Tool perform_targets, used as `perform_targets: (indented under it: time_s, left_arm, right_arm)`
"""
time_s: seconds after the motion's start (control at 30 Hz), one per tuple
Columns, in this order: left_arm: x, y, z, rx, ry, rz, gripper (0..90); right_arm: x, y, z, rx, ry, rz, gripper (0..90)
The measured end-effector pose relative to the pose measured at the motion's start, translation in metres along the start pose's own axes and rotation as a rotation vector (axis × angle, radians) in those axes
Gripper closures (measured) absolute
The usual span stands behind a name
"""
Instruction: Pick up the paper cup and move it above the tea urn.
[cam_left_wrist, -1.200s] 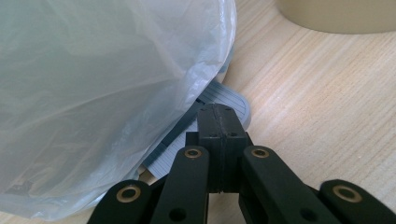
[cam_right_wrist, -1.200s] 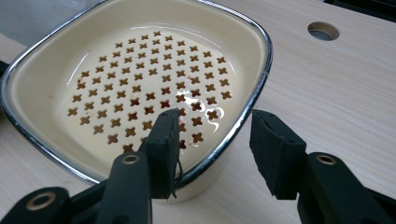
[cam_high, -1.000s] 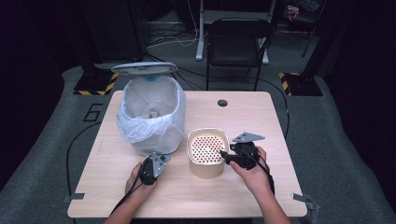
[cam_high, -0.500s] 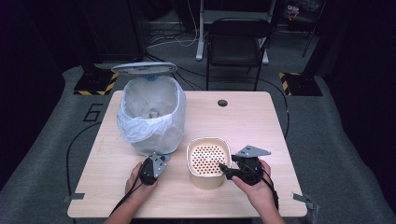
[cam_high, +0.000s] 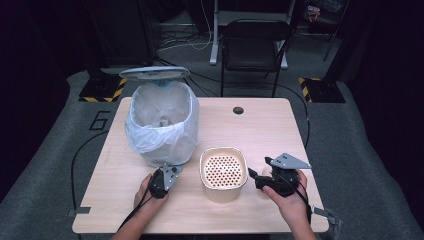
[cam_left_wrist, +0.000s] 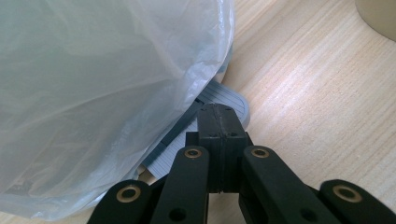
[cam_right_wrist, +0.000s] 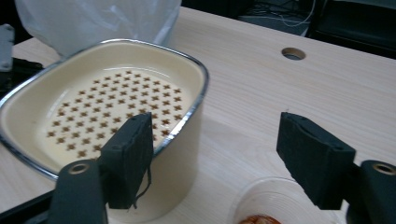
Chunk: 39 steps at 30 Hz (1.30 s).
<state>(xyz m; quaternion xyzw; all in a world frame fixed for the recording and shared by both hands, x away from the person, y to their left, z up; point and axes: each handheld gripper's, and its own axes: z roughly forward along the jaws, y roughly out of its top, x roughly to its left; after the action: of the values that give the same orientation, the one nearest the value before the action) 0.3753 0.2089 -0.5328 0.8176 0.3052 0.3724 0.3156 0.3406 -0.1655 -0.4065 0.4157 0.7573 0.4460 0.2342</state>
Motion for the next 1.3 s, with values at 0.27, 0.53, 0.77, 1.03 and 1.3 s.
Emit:
perform_targets:
  time_s: [0.27,0.53,0.77,1.03,1.3]
  left_arm:
    - [-0.001,0.0,0.0,0.002,0.003,0.004,90.0]
    - [-0.001,0.0,0.0,-0.005,0.007,-0.001,90.0]
    - [-0.001,0.0,0.0,-0.005,0.008,-0.001,90.0]
    - [-0.001,0.0,0.0,-0.005,0.007,-0.001,90.0]
    - [-0.001,0.0,0.0,-0.005,0.007,-0.001,90.0]
  right_arm:
    - [-0.02,-0.02,-0.005,0.001,-0.072,-0.009,18.4]
    - [-0.028,-0.037,0.001,0.015,-0.094,0.003,15.1]
    - [-0.033,-0.051,0.013,0.059,-0.09,0.027,14.9]
    - [-0.034,-0.062,0.025,0.108,-0.091,0.004,15.1]
    - [-0.036,-0.069,0.031,0.117,-0.087,-0.002,17.9]
